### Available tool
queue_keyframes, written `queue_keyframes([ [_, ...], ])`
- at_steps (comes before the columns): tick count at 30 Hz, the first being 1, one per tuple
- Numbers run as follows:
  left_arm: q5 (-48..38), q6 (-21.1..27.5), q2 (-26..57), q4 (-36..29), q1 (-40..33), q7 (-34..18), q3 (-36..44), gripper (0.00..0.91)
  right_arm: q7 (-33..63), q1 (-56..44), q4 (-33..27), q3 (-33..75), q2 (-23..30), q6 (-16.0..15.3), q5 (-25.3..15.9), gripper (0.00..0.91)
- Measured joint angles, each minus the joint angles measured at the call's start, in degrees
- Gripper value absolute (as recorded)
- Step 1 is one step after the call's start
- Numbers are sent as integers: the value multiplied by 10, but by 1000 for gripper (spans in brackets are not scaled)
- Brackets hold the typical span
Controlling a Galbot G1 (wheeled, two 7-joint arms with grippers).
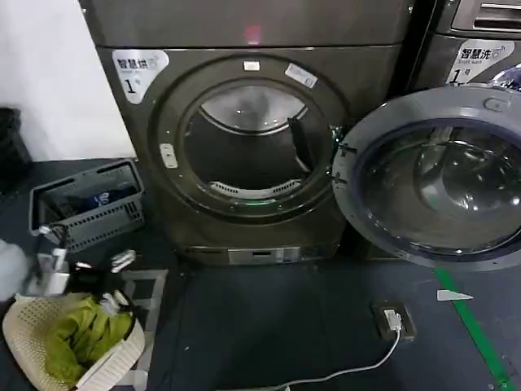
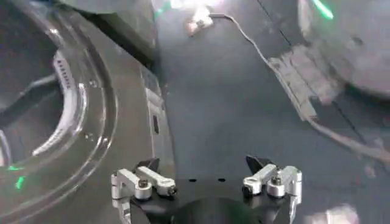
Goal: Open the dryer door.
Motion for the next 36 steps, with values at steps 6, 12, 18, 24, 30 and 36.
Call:
queue_keyframes([
  [6, 58, -38, 6, 33, 3, -1, -17, 907, 0, -5, 1, 1, 0, -1, 1, 907],
  [12, 111, -58, 3, 59, 6, 5, -19, 907, 0, -13, 2, 3, 3, 2, 3, 907],
  [18, 130, -68, -10, 83, 9, 5, -16, 907, 0, -18, 8, 2, 9, 2, 4, 907],
  [24, 158, -76, -18, 102, 13, 4, -15, 907, 0, -21, 12, 1, 16, 1, 5, 907],
  [30, 180, -88, -28, 127, 17, 3, -14, 907, -1, -21, 15, 0, 20, 2, 4, 907],
  [36, 183, -94, -25, 156, 17, 2, -18, 907, -1, -18, 18, -7, 22, 2, 3, 907],
])
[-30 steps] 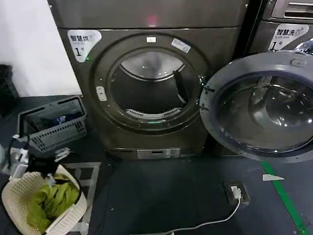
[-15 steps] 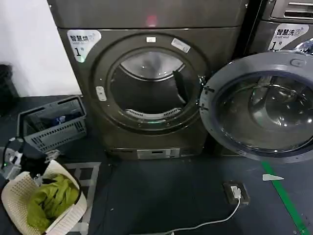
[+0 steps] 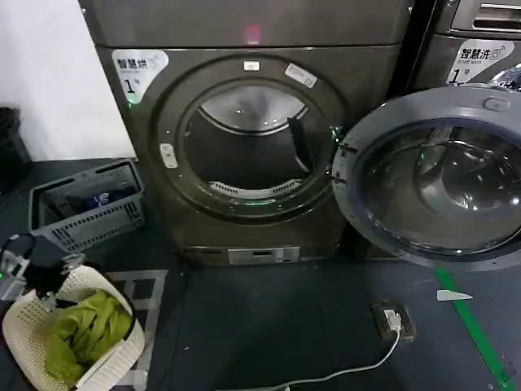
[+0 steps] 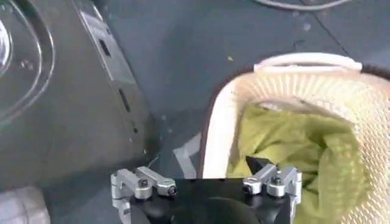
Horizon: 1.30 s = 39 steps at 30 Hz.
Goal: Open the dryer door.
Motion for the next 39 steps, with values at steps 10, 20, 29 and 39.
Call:
queue_keyframes([
  [10, -4, -18, 35, -4, 5, 16, 4, 907, 0, 3, -7, -2, -5, 0, -1, 907],
  [20, 37, -64, 50, 0, -1, 45, 12, 907, 0, 12, -11, -10, -8, -1, -5, 907],
  [29, 29, -78, 46, 17, 4, 48, 3, 907, 0, 17, -6, -14, -8, -2, -7, 907],
  [39, 47, -98, 39, 21, 4, 58, -5, 907, -2, 13, -3, -10, -6, -2, -9, 907],
])
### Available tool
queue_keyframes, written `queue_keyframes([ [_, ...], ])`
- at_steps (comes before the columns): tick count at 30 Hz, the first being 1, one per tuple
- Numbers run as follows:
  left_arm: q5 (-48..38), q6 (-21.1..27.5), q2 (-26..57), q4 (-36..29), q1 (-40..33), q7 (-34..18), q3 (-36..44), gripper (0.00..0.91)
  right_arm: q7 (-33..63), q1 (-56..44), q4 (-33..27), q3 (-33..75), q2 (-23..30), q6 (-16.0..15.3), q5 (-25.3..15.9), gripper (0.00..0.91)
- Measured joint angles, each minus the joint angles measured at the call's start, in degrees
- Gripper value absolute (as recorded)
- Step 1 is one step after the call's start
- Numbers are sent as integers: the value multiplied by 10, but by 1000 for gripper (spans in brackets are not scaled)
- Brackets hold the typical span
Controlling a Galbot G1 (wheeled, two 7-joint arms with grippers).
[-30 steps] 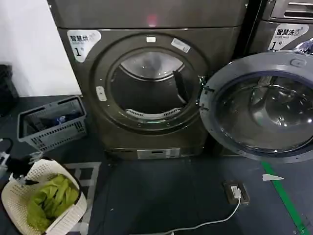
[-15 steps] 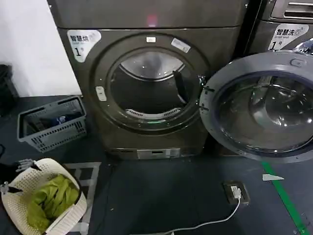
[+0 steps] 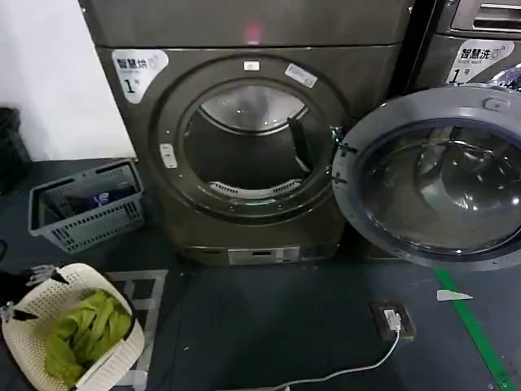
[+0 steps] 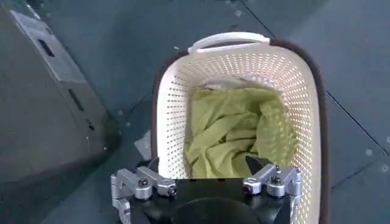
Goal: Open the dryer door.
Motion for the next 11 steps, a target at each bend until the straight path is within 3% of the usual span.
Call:
queue_keyframes([
  [11, 1, -13, 0, 8, 2, 10, -5, 907, 0, -5, 3, 4, 3, -1, 0, 907],
])
